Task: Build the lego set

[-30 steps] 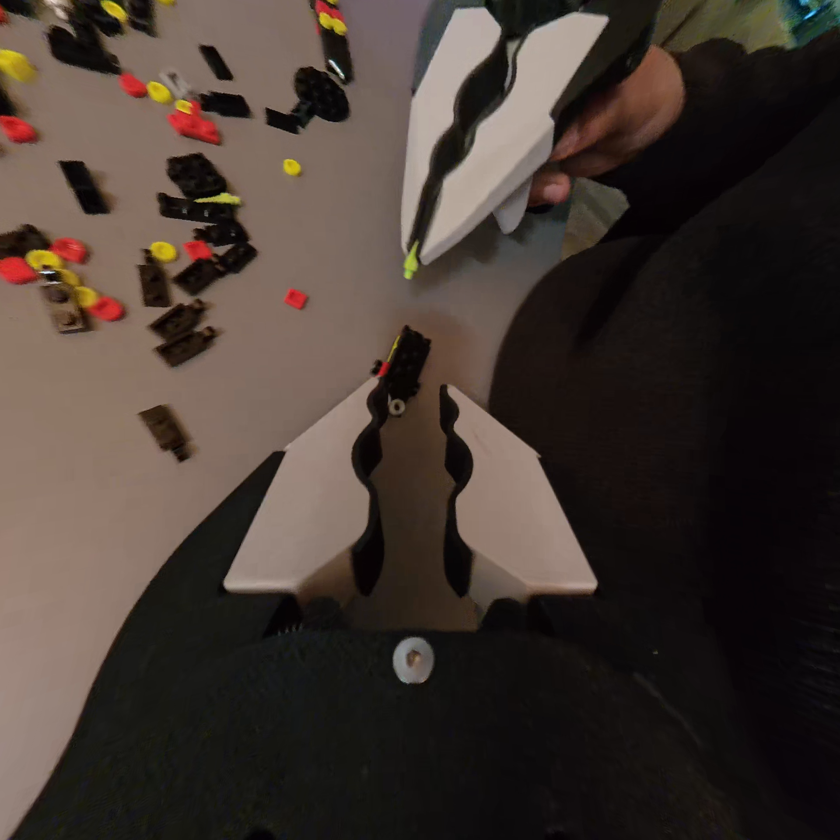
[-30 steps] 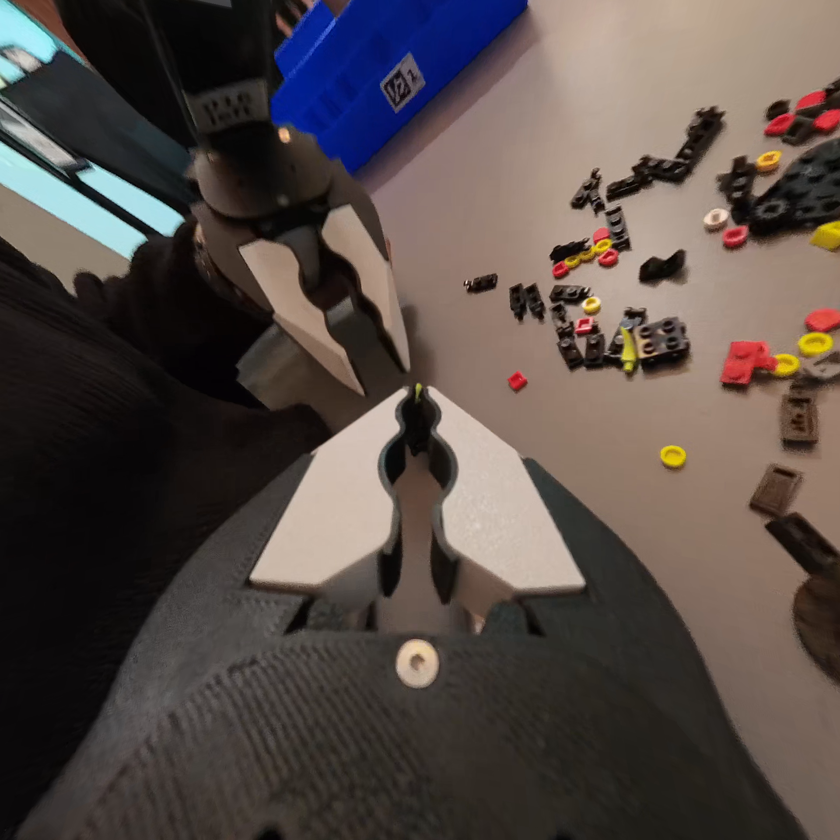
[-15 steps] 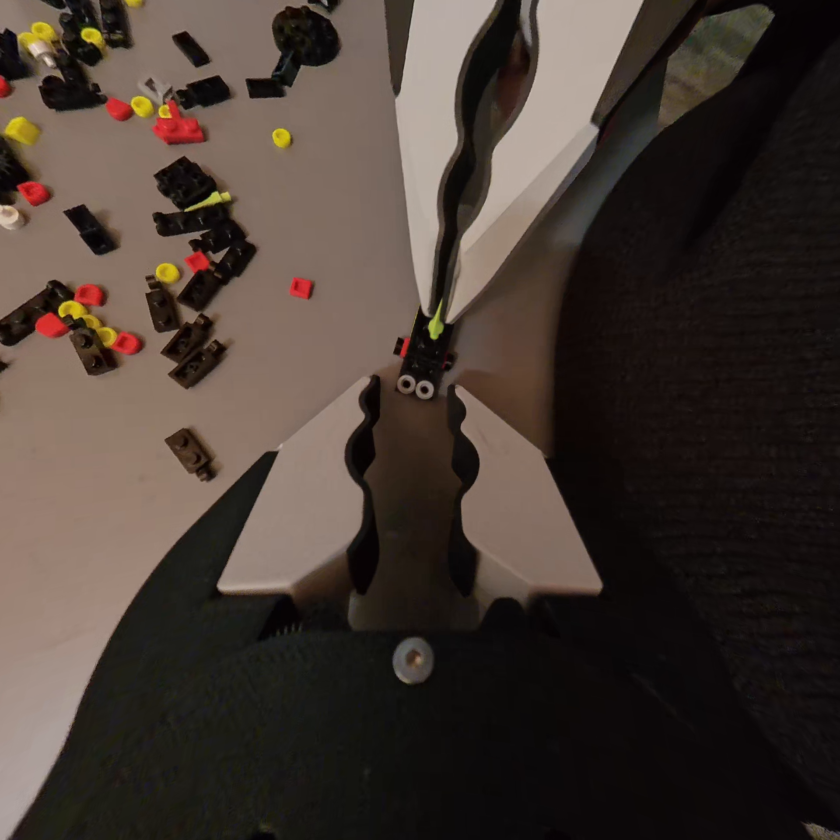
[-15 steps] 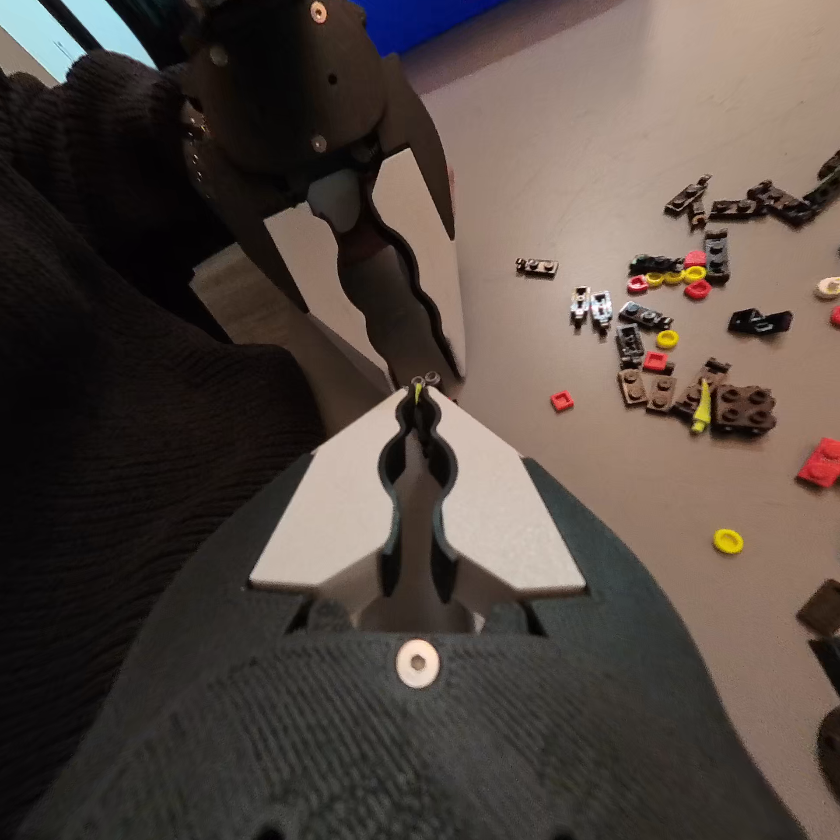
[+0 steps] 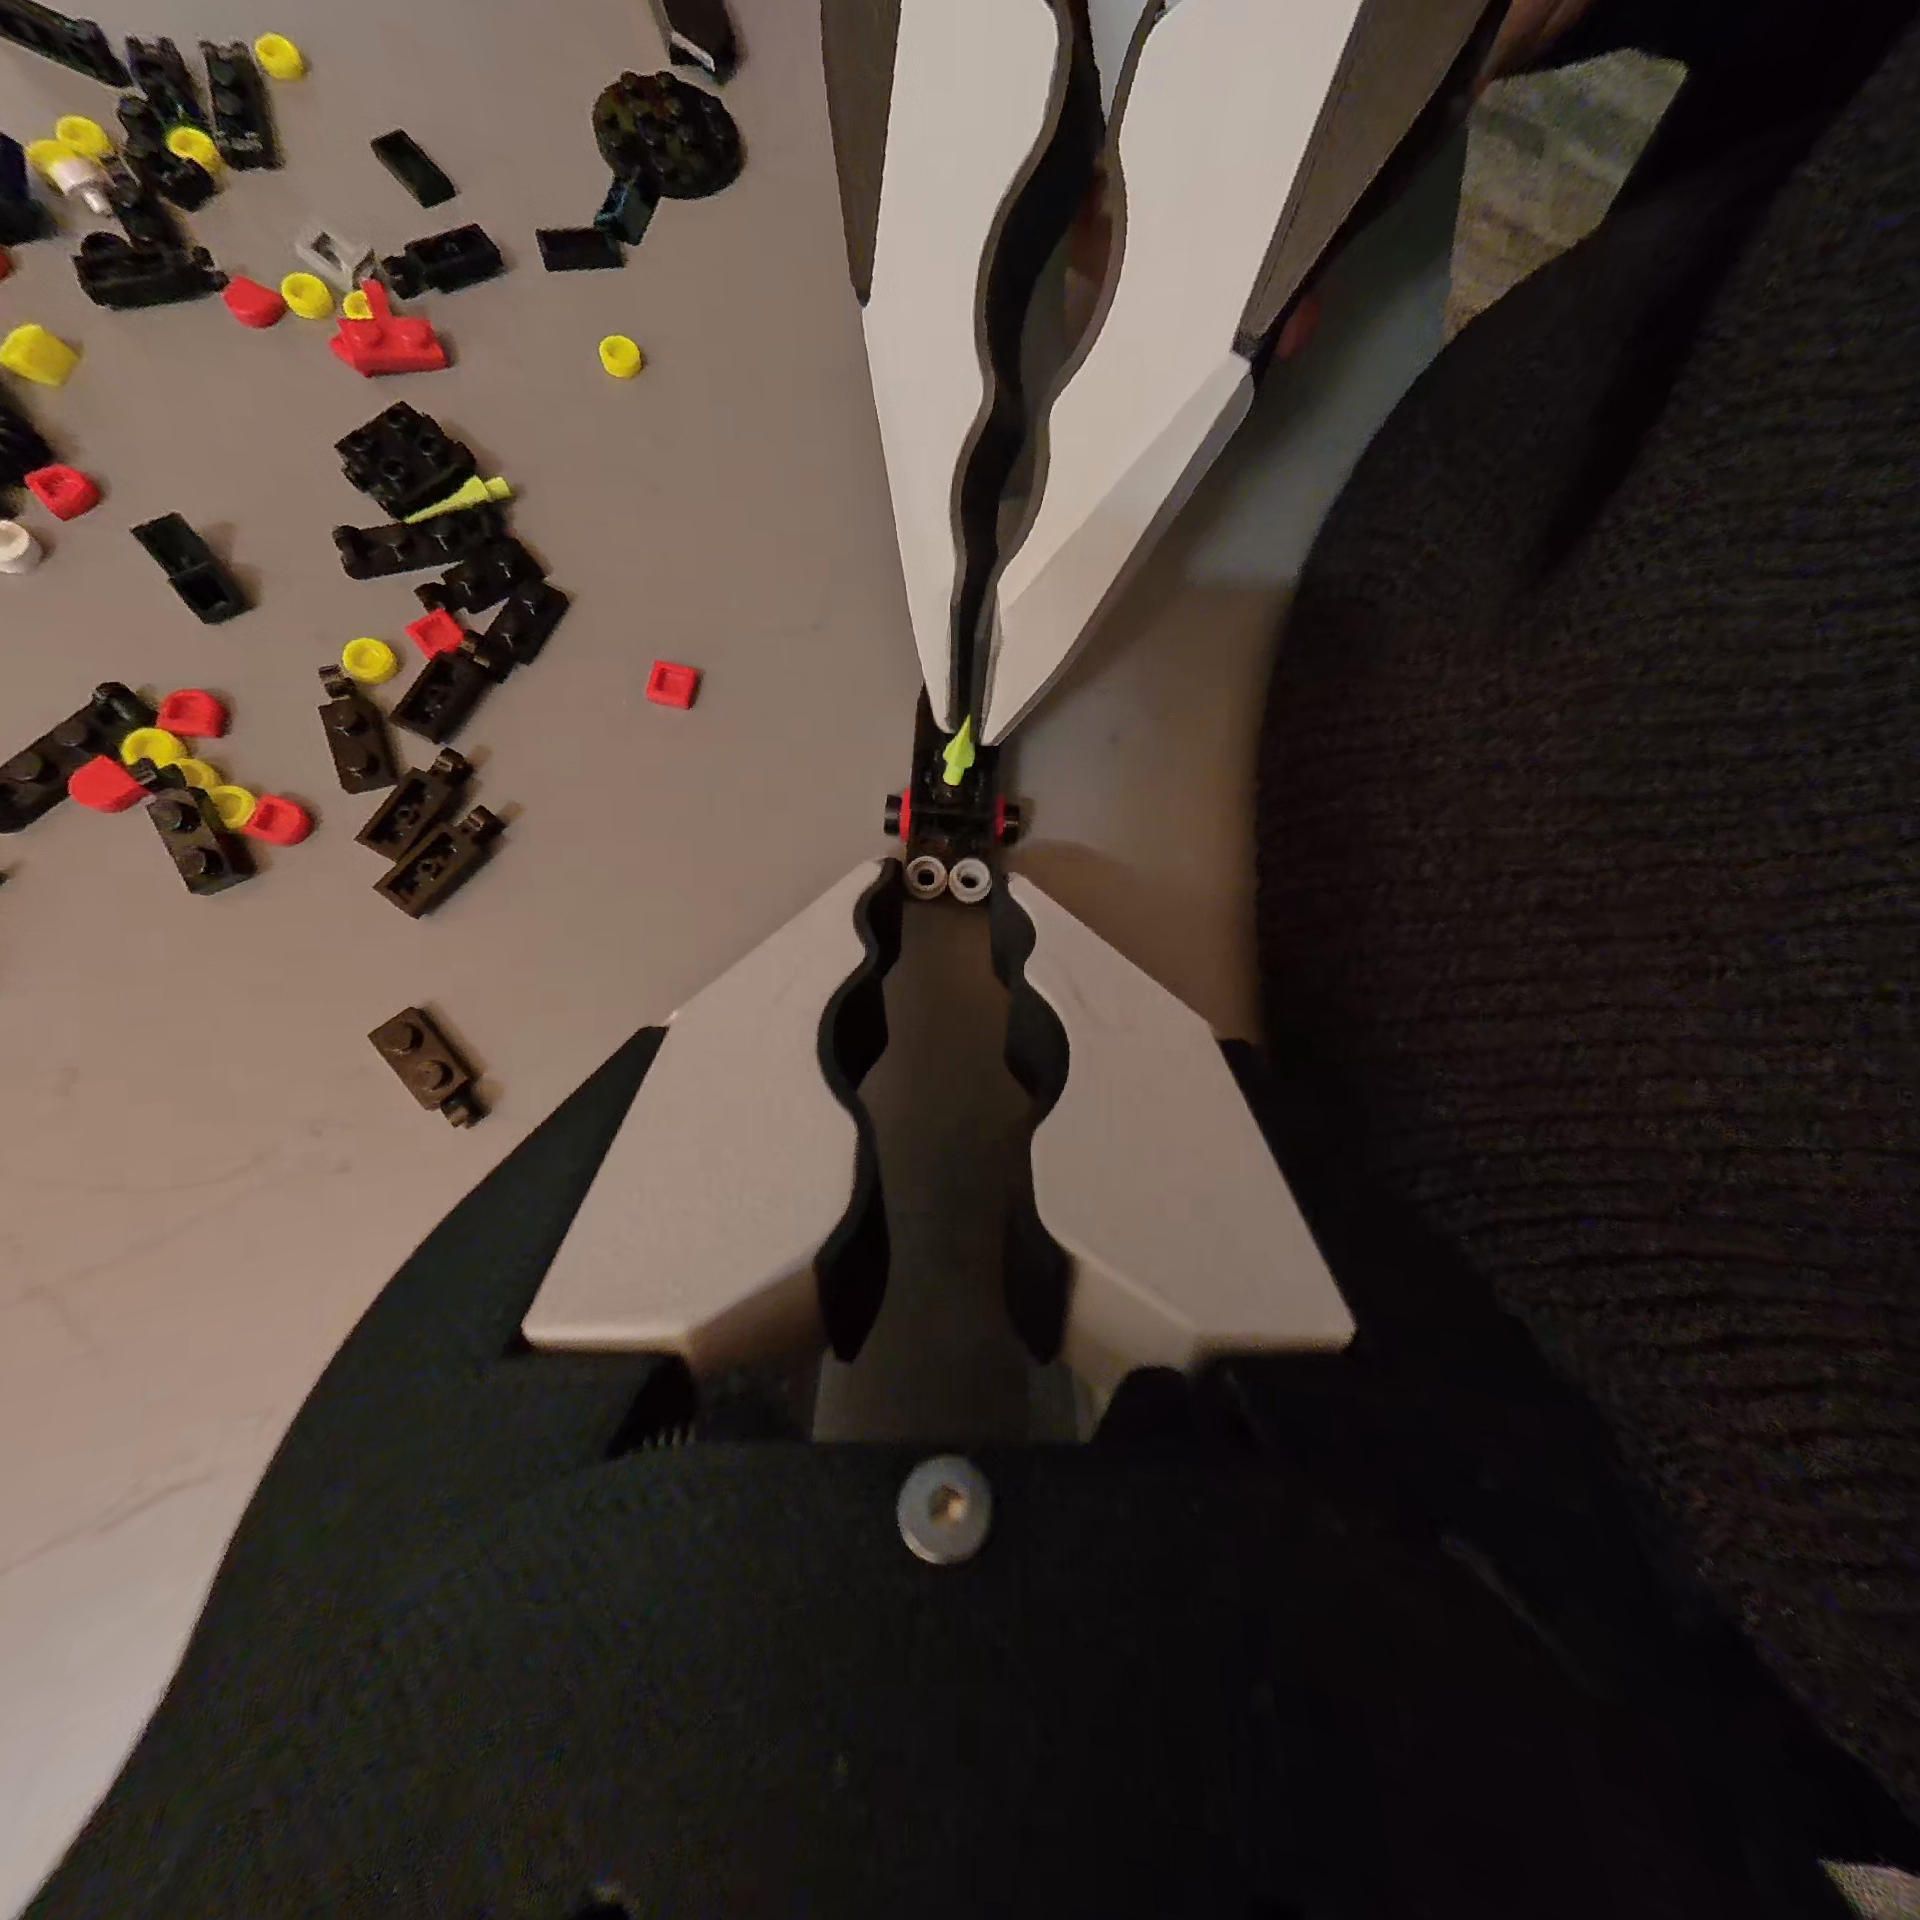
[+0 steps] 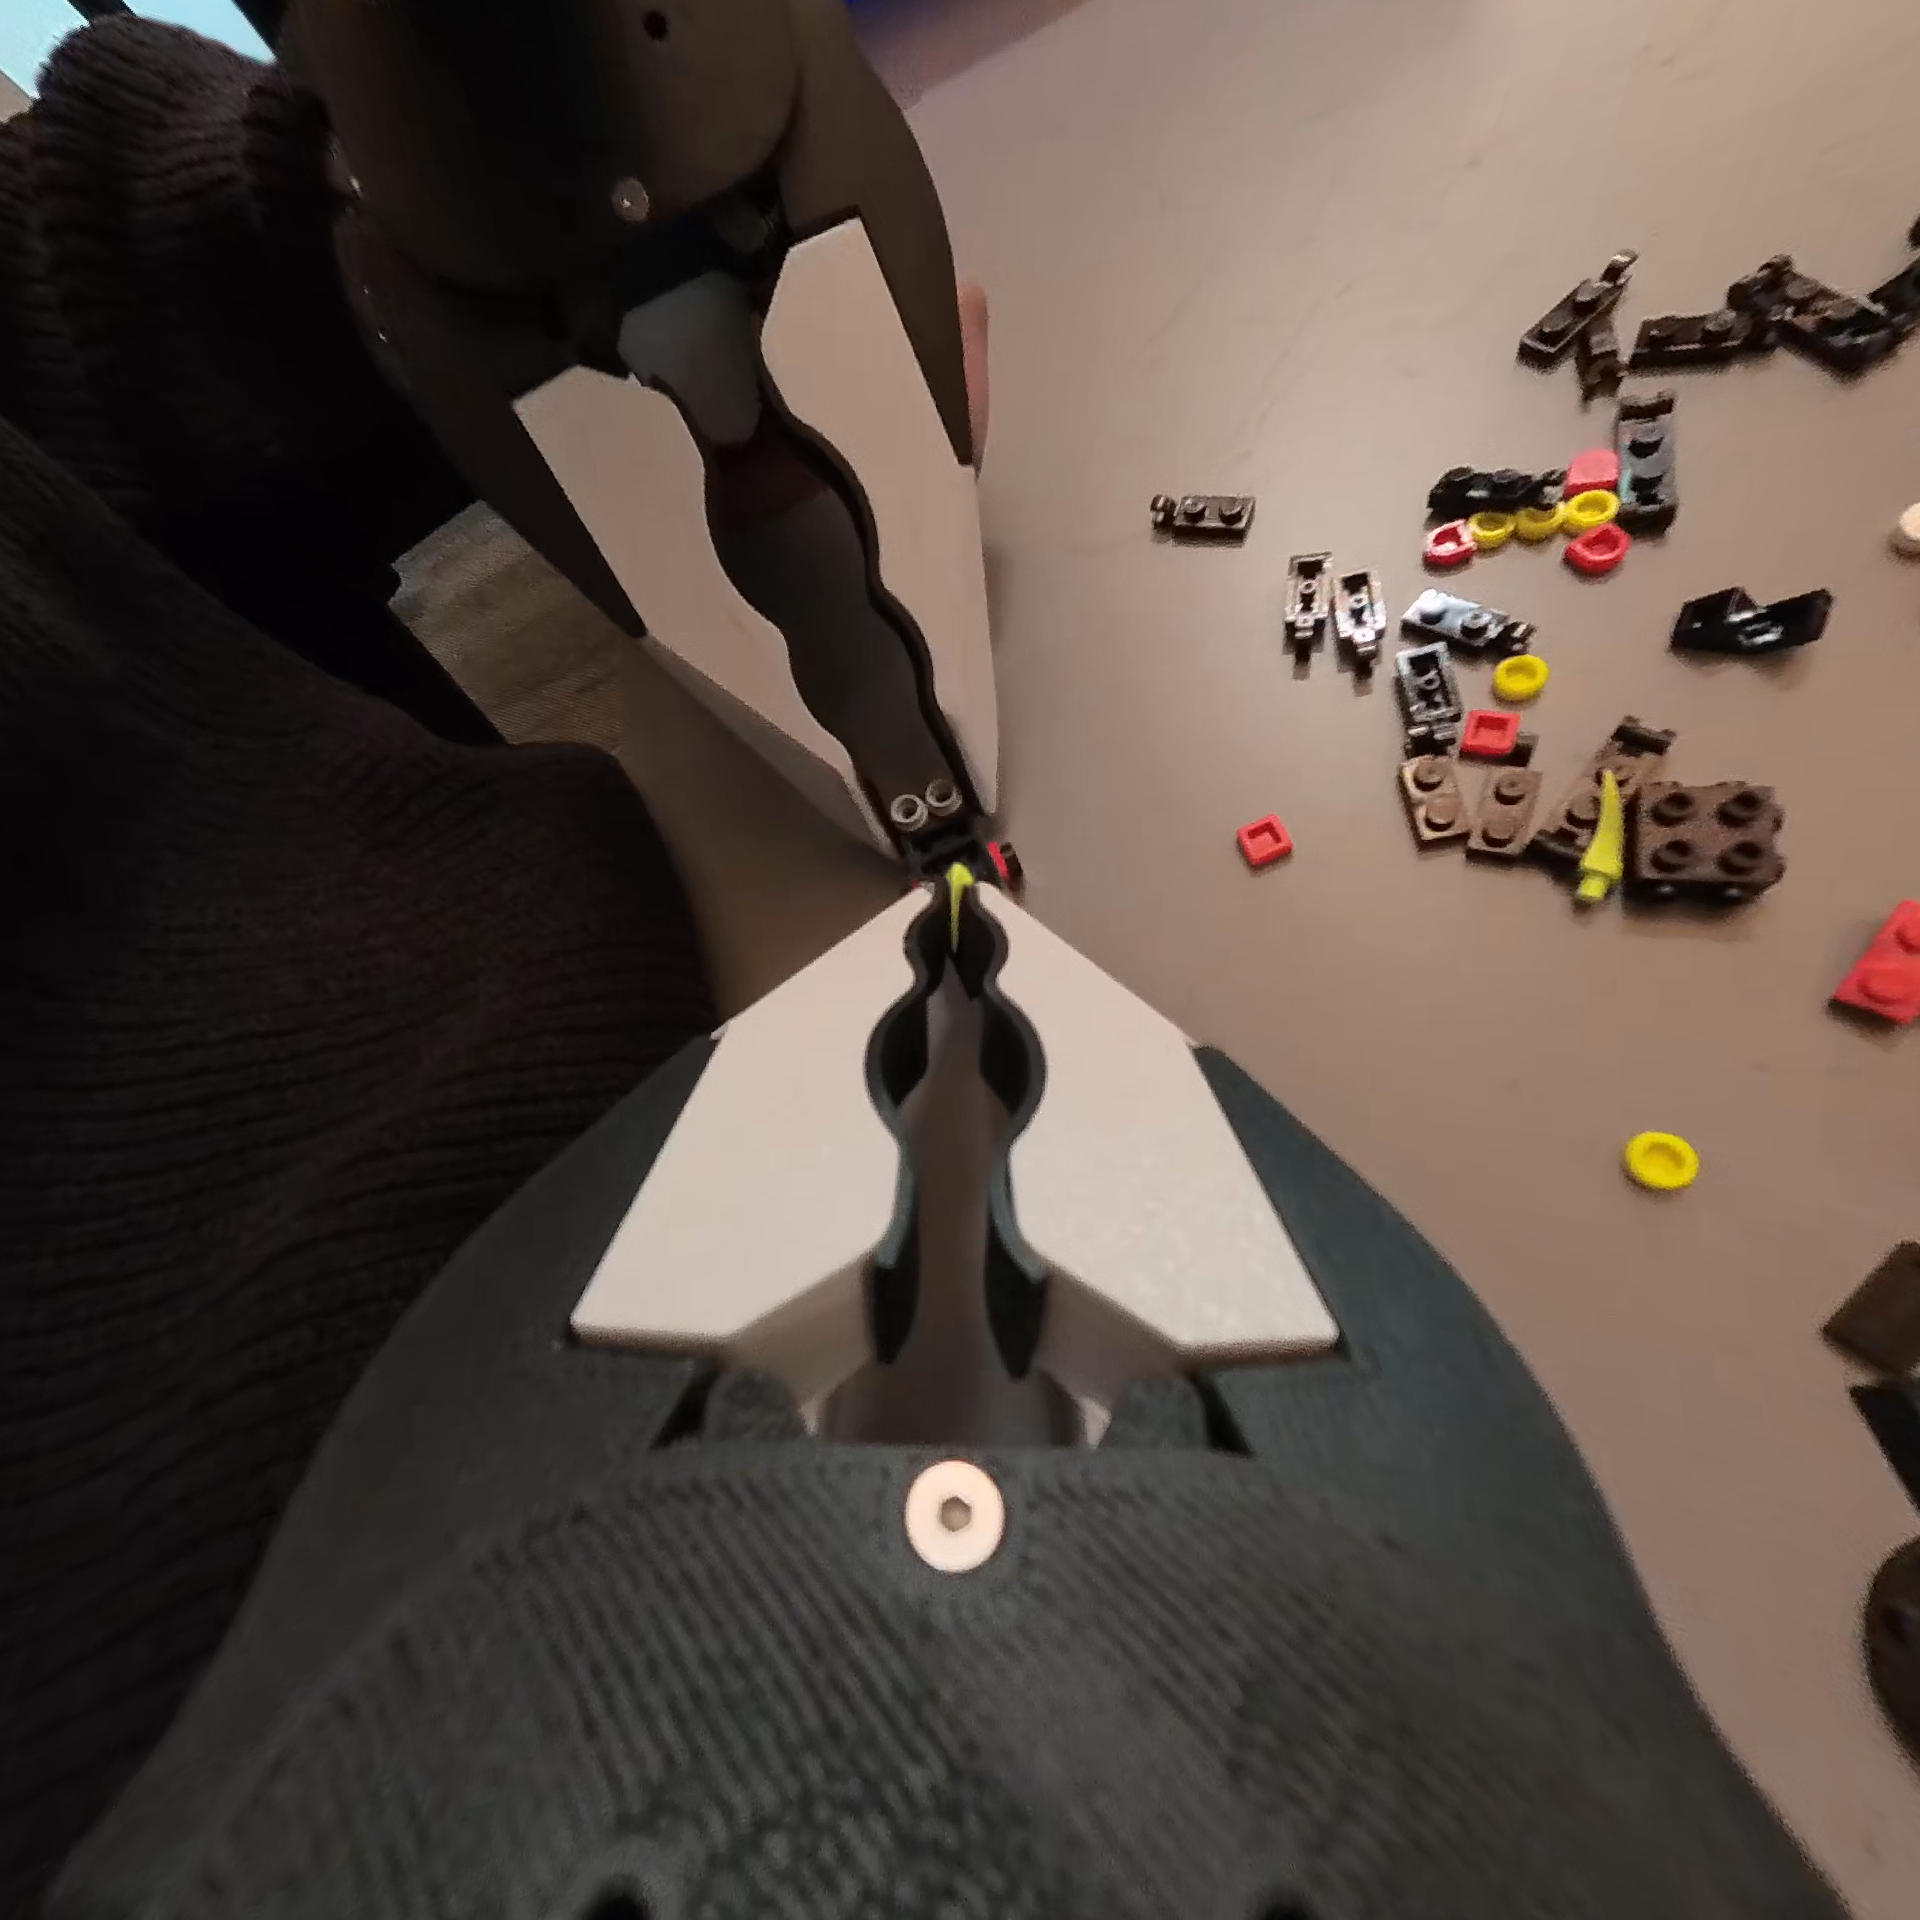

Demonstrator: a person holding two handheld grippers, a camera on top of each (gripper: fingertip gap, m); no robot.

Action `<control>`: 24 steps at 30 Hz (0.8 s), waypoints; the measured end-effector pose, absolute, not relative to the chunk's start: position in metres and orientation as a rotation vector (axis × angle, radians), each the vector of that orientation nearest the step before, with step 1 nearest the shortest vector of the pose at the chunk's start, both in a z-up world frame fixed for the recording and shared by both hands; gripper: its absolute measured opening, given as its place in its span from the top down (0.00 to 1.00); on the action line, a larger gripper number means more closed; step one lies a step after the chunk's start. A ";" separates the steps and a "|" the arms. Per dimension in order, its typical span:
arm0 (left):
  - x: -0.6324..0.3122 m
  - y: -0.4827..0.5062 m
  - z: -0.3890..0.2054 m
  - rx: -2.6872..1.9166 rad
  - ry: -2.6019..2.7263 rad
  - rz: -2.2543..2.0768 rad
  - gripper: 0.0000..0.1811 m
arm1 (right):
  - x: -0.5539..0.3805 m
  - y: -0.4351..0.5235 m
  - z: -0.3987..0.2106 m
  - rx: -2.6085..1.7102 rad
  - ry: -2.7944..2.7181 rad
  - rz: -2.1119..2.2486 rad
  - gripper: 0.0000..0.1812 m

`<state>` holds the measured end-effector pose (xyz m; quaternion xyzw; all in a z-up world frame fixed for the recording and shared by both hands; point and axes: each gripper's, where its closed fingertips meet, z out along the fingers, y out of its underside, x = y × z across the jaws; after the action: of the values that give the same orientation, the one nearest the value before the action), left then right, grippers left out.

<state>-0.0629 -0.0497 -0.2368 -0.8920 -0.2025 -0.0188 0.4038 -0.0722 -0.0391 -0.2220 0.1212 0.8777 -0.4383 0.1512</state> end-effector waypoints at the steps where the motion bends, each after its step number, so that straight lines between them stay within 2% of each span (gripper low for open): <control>1: -0.063 -0.049 -0.235 -2.238 -0.516 -0.054 0.92 | -0.073 -0.039 -0.221 0.352 2.514 -1.261 1.00; 24: -0.060 -0.038 -0.204 -2.057 -0.510 -0.164 0.92 | -0.071 -0.044 -0.190 0.365 2.295 -1.407 1.00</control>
<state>-0.0598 -0.0378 -0.2041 -0.8455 -0.2097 -0.0676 0.4864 -0.0714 -0.0444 -0.1897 0.1314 0.8258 -0.5062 0.2112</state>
